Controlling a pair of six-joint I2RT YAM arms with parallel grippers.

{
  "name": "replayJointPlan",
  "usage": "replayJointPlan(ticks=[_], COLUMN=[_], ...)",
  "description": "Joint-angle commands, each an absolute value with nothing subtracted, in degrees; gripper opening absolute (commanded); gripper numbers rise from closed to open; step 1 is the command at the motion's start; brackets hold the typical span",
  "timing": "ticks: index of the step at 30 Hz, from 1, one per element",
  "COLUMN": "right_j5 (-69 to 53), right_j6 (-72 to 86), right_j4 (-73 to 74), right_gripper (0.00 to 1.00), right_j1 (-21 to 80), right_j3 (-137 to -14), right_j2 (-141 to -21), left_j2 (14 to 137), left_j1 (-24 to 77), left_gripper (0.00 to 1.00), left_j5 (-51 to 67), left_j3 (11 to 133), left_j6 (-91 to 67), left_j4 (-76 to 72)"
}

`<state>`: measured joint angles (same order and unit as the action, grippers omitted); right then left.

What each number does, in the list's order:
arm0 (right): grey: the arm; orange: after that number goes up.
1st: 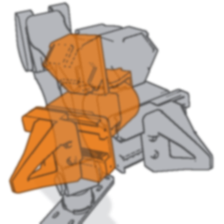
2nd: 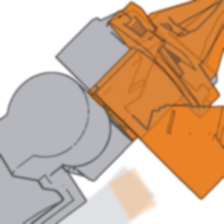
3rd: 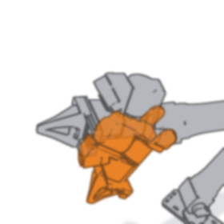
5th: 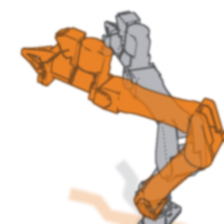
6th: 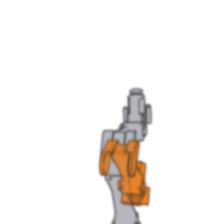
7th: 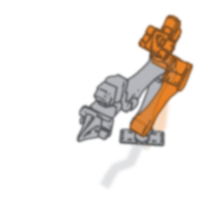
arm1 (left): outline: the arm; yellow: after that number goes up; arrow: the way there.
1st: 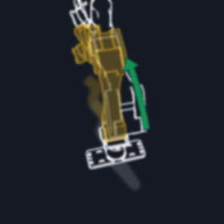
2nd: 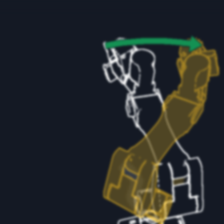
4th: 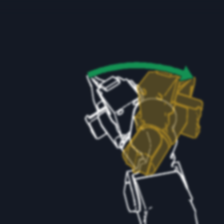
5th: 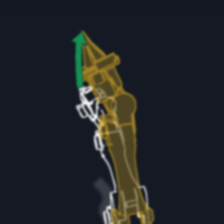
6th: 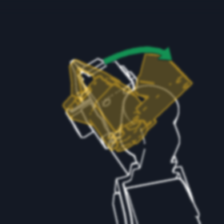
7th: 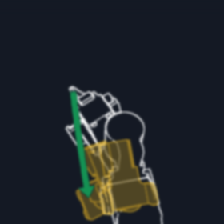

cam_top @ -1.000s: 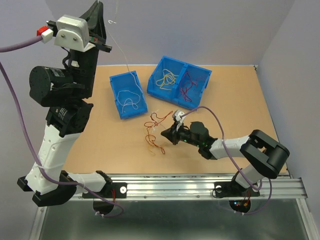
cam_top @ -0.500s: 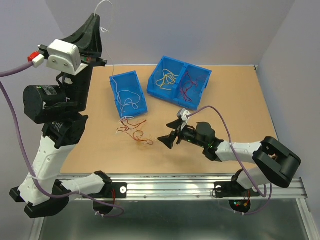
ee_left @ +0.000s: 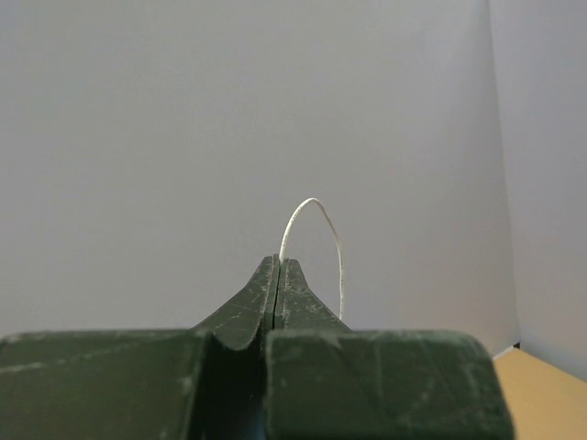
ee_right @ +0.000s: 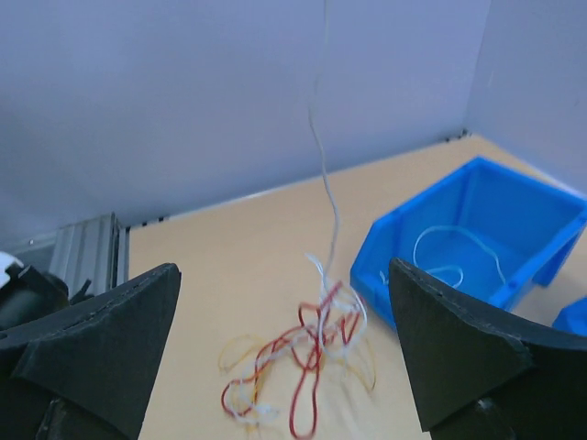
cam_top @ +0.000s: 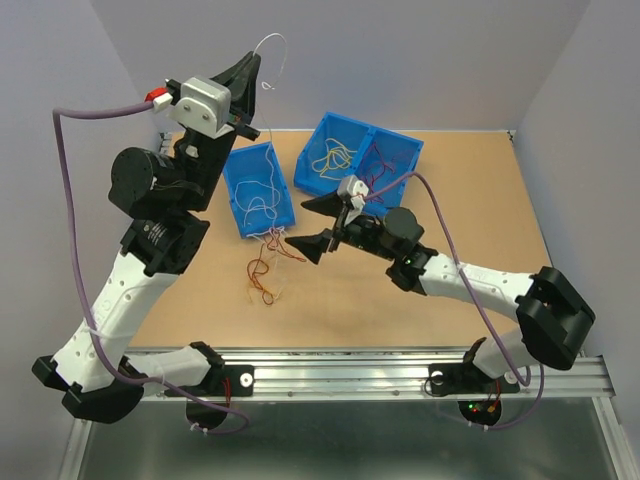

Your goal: Untangle the cables

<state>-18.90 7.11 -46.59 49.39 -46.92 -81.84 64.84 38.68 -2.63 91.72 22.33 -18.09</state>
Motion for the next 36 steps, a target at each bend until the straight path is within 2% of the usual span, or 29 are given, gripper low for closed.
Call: replayJointPlan(ticks=[1, 5, 10, 16, 17, 19, 20, 23, 27, 29, 32, 36], right_j5=[-18.03, -9.08, -8.35, -15.28, -14.07, -11.44, -10.73, -10.63, -8.8, -6.87, -6.24, -4.49], right_j6=[3.78, 2.64, 1.23, 3.95, 4.22, 3.35, 3.08, 4.39, 7.64, 9.3, 10.63, 12.57], right_j4=[-45.53, -45.53, -45.0, -45.0, -44.91, -44.82, -44.82, -45.09, -47.89, -52.1, -54.57, -57.83], right_gripper=[1.0, 0.98, 0.93, 0.7, 0.59, 0.48, 0.39, 0.26, 0.21, 0.15, 0.14, 0.09], right_j1=[49.92, 49.92, 49.92, 50.36, 50.97, 53.51, 54.22, 55.02, 55.11, 55.02, 55.11, 55.02], right_j3=[-56.59, -62.38, -67.49, -70.48, -71.01, -71.1, -71.19, -70.93, -66.46, -62.08, -58.2, -52.13], right_j2=[-84.19, -88.23, -92.8, -100.71, -102.03, -105.01, -105.99, -109.42, -112.4, -113.37, -114.08, -114.34], left_j2=[62.4, 62.31, 62.05, 63.01, 63.97, 65.12, 65.74, 69.77, 74.95, 77.33, 77.87, 76.64], left_j1=[39.11, 39.29, 39.29, 39.37, 39.29, 39.37, 39.37, 39.37, 39.37, 39.29, 39.37, 39.37], left_gripper=[0.0, 0.0, 0.0, 0.0, 0.0, 0.0, 0.0, 0.0, 0.0, 0.0, 0.0, 0.0], left_j5=[-0.97, -0.62, -0.35, -0.26, -1.83, -3.24, -4.47, -6.84, -11.23, -13.52, -14.85, -16.96], left_j3=[92.46, 92.72, 93.34, 96.67, 97.46, 99.13, 100.71, 106.59, 118.8, 125.55, 128.93, 127.27], left_j6=[19.95, 19.07, 18.46, 18.11, 17.67, 17.93, 17.93, 19.24, 24.16, 27.84, 31.54, 35.77], left_j4=[-22.59, -22.59, -22.32, -21.97, -21.97, -21.97, -22.41, -22.41, -21.8, -22.58, -26.87, -31.9])
